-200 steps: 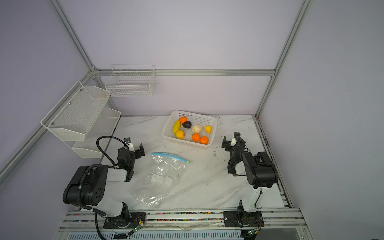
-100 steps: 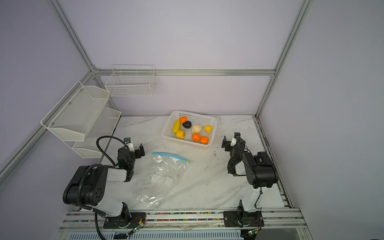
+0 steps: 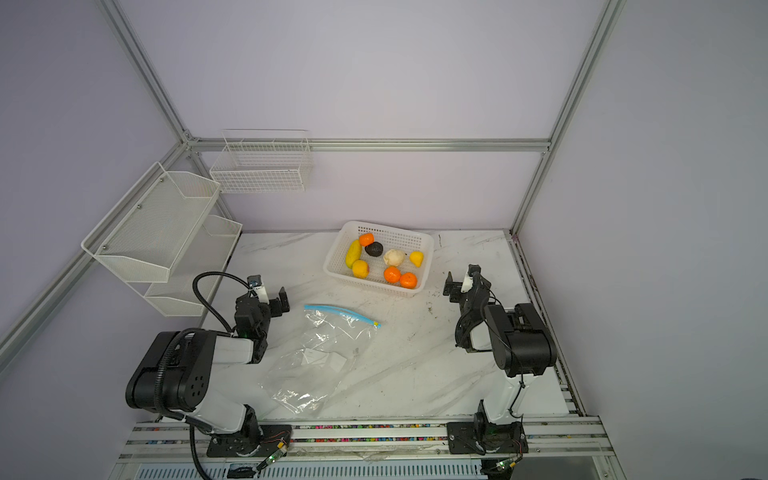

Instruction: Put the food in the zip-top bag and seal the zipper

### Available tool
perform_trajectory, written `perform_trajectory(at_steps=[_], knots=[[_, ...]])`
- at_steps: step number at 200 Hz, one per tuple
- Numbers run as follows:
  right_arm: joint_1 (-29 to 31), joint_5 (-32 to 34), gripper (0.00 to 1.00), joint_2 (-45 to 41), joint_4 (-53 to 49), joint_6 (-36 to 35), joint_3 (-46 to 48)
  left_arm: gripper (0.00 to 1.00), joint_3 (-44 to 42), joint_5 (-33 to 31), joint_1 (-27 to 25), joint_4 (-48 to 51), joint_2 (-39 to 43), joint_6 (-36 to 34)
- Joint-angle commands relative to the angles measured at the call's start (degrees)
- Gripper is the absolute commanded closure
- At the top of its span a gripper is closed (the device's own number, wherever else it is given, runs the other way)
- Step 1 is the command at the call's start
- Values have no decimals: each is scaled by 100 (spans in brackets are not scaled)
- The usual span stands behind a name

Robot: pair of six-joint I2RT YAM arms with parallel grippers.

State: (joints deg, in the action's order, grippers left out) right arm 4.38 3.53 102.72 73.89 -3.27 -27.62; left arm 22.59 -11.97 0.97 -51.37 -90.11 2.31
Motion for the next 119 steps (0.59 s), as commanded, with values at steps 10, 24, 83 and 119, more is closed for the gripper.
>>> perform_trajectory(at_steps=[10,24,83,119], knots=[[-43,-24,3,-67,193,-9,41,0,-97,-82,-44,-285,22,-68],[-41,-26,3,-67,196,-13,45,0,-95,-86,-51,-285,20,-65],[-38,112,2,-67,234,39,54,0,-96,-86,-39,-295,15,-64],[-42,172,3,-76,210,32,50,0,-112,-91,-49,-310,36,-65]])
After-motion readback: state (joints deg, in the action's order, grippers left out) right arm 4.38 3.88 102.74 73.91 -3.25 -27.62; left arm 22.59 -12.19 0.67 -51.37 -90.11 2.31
